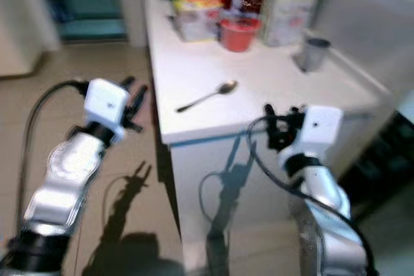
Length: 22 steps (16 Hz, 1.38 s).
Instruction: Setting the table
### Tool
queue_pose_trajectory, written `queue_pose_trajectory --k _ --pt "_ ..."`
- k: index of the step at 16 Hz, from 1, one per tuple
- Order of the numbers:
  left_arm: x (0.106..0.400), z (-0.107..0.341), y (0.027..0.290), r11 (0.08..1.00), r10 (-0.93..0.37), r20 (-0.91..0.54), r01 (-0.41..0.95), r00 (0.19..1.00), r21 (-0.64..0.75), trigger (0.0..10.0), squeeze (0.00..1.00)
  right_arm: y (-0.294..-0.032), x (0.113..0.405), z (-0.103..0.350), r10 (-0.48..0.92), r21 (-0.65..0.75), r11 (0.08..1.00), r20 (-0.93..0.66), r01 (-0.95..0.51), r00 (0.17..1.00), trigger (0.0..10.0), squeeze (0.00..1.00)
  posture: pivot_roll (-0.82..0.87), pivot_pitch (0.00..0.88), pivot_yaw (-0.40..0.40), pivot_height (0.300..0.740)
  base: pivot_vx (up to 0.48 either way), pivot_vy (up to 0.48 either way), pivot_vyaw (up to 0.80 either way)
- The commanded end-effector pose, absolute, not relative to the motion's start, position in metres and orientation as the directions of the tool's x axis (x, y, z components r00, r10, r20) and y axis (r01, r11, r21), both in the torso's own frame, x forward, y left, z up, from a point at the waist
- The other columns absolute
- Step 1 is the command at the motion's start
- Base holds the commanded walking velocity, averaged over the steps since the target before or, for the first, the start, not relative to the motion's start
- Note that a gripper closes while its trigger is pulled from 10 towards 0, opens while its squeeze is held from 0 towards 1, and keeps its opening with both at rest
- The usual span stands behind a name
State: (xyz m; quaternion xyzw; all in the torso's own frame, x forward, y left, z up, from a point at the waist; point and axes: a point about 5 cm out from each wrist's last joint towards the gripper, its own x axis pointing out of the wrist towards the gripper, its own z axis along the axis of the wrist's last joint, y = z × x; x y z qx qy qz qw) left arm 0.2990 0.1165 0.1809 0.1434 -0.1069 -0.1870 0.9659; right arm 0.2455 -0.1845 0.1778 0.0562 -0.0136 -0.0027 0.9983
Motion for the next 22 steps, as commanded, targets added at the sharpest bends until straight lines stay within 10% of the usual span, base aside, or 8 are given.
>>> queue_pose_trajectory --k 1,8,18,19,22 --pt "0.3 0.182 0.12 0.889 -0.387 0.156 0.323 0.909 0.325 10.0 0.0 -0.182 0.247 0.179 0.001 0.115 0.993 0.024 -0.004 1.0 10.0 0.0 -0.07 0.0 -0.002 0.74 0.0 0.42 -0.78" --pt "0.305 0.188 0.111 0.904 -0.397 0.195 0.345 0.897 0.252 10.0 0.0 -0.182 0.246 0.175 -0.014 0.131 0.991 0.009 0.013 1.0 10.0 0.0 -0.07 0.0 0.011 0.74 0.0 0.415 -0.78" --pt "0.306 0.187 0.122 0.935 -0.316 0.174 0.275 0.933 0.225 10.0 0.0 -0.171 0.265 0.174 0.037 0.077 0.996 -0.022 -0.035 0.999 10.0 0.0 -0.05 0.0 -0.016 0.74 0.0 -0.192 -0.15" --pt "0.307 0.188 0.122 0.942 -0.309 0.16 0.278 0.937 0.188 10.0 1.0 -0.17 0.267 0.173 0.04 0.083 0.996 -0.029 -0.037 0.999 10.0 0.0 -0.05 0.0 -0.018 0.74 0.0 0.0 0.0" --pt "0.308 0.188 0.121 0.944 -0.316 0.148 0.294 0.937 0.151 10.0 1.0 -0.169 0.267 0.17 0.034 0.088 0.996 -0.044 -0.03 0.998 10.0 0.0 -0.05 0.0 -0.018 0.74 0.0 0.0 0.0"
